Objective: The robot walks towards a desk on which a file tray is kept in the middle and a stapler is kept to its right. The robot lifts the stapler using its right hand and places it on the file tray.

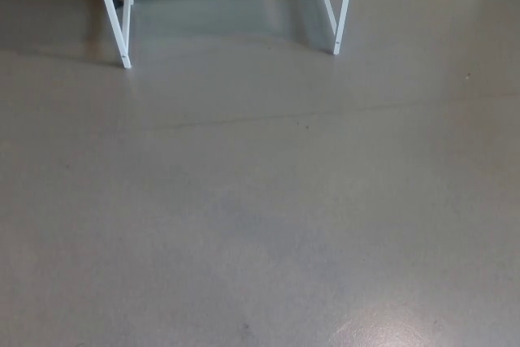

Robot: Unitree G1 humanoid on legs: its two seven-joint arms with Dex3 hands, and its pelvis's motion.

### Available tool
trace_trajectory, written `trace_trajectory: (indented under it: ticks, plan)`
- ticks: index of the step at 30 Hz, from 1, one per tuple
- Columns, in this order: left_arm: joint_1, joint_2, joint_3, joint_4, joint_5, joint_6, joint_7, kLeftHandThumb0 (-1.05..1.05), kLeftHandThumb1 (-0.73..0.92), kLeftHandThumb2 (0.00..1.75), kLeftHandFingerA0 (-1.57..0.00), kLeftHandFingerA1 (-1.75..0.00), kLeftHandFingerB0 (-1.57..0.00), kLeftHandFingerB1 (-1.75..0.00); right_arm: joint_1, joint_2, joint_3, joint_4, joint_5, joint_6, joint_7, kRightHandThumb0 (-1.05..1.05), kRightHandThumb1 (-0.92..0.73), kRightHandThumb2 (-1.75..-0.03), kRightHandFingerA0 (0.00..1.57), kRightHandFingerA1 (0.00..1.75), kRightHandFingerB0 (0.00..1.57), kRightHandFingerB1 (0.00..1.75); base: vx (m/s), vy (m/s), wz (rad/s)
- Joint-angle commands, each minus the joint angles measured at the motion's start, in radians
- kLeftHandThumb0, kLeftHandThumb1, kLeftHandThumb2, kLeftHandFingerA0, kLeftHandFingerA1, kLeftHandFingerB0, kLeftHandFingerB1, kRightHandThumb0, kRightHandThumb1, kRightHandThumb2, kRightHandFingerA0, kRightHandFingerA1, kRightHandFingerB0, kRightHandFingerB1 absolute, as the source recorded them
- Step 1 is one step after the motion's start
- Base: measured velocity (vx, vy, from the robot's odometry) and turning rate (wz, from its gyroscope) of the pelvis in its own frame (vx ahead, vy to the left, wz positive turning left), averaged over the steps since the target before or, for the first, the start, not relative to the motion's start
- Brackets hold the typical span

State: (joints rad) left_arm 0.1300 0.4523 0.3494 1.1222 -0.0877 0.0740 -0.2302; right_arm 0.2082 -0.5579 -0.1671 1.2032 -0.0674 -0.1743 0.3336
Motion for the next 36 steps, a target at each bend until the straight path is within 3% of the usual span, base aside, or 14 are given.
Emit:
trace_trajectory:
  ticks: [1, 36]
  plan:
    - [-0.011, 0.022, 0.009, 0.017, -0.03, 0.021, -0.045, -0.92, 0.28, 1.24, -0.17, -0.9, -0.09, -0.83, -0.002, -0.023, -0.014, 0.024, 0.026, -0.078, 0.061, -0.47, -0.34, -0.8, 0.06, 0.5, 0.0, 0.43, 0.0, 0.0, 0.0]
    - [-0.029, 0.03, -0.001, 0.035, -0.028, 0.018, -0.048, -0.92, 0.28, 1.24, -0.17, -0.9, -0.09, -0.83, -0.006, -0.018, -0.02, 0.05, 0.027, -0.097, 0.065, -0.47, -0.34, -0.8, 0.06, 0.5, 0.0, 0.43, 0.0, 0.0, 0.0]
